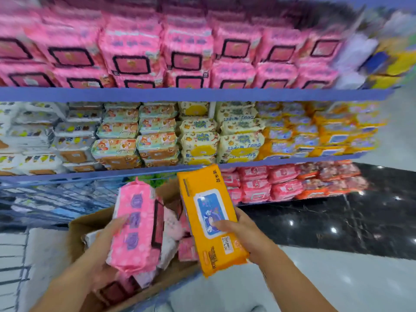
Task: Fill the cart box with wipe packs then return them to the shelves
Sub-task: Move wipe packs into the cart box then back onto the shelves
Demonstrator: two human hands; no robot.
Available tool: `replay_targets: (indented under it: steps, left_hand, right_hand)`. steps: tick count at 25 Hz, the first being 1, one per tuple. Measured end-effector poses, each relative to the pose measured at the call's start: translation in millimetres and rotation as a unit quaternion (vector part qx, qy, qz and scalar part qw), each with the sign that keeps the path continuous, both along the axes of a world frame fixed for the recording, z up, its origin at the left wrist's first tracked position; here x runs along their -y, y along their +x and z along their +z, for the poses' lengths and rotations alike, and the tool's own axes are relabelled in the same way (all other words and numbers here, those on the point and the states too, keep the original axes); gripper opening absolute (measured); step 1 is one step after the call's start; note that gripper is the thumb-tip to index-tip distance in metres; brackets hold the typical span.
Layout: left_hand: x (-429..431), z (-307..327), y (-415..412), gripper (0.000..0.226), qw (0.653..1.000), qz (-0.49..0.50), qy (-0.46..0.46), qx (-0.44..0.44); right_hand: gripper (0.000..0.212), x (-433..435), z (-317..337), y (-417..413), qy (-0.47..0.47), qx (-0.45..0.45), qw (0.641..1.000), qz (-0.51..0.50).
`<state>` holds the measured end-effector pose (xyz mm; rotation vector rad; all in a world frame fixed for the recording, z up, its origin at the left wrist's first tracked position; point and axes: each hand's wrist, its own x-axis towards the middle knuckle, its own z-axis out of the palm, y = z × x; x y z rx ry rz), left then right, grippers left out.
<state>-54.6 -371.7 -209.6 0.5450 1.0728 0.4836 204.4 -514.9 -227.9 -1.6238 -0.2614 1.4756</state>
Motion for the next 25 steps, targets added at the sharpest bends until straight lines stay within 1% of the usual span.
replay_targets:
  steps: [2,4,6,8,11,14,17,19,21,22,24,25]
  left_hand:
    - [22,31,51,0.039,0.998,-0.033,-0.008,0.045]
    - [42,45,106,0.046,0.995,-0.063,-0.025,0.069]
    - [68,52,161,0.046,0.993,-0.088,-0.019,0.073]
    - [106,65,227,0.045,0.988,-0.115,-0.005,0.102]
    - [155,70,312,0.04,0.984,-0.118,0.021,0.13]
    - [201,83,384,0.04,0.977,-0.173,0.029,0.121]
    - [224,90,445,0.038,0.959,-0.259,0.083,0.074]
    - [226,87,484,0.05,0.953,-0.282,0.102,0.046]
    - [225,77,527,0.065,0.954,-0.285,0.086,0.043]
    - [226,69,554,0.064,0.955,-0.282,0.08,0.047]
    - [224,61,606,0.063,0.957,-0.276,0.068,0.059]
    - [222,61,636,0.07,0.956,-0.278,0.067,0.062]
  right_hand:
    - [0.072,43,30,34,0.026,0.006,0.999,-0.027]
    - [0.074,88,55,75,0.039,0.032,0.997,-0.059]
    - [0.068,133,78,116,0.044,0.062,0.993,-0.09]
    - [0.06,184,97,167,0.042,0.094,0.988,-0.118]
    - [0.055,248,119,238,0.044,0.138,0.979,-0.141]
    - [0.057,299,136,306,0.035,0.186,0.971,-0.144]
    - [0.06,329,144,373,0.024,0.21,0.968,-0.134]
    - [0.063,340,143,417,0.007,0.207,0.97,-0.127]
    - [0.066,349,136,467,0.002,0.178,0.975,-0.136]
    - [0.065,351,134,495,0.006,0.167,0.976,-0.142]
    - [0.053,348,128,551,0.014,0.154,0.975,-0.159]
    - [0.051,344,125,582,0.012,0.148,0.974,-0.171]
